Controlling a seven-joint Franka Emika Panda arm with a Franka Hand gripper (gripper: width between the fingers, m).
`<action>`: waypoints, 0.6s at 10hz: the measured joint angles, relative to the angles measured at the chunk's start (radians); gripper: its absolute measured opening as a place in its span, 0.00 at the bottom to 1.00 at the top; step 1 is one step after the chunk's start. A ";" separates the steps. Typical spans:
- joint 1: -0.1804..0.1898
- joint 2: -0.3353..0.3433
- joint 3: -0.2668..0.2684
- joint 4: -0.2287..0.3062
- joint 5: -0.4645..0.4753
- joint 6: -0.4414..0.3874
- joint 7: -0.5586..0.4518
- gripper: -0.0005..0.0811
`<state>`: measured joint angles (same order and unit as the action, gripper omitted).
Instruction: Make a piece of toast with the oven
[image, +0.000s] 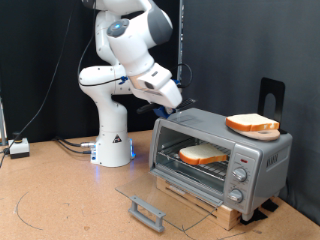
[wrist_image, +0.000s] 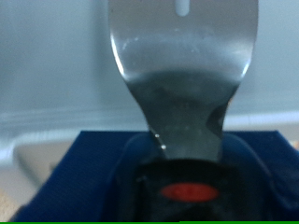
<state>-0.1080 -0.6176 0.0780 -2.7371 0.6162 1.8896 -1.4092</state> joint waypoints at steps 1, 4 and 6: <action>0.019 -0.006 0.026 -0.006 0.024 0.003 0.002 0.49; 0.063 -0.028 0.112 -0.027 0.084 0.017 0.048 0.49; 0.089 -0.041 0.186 -0.045 0.119 0.053 0.108 0.49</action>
<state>-0.0190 -0.6585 0.2640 -2.7824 0.7348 1.9431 -1.3013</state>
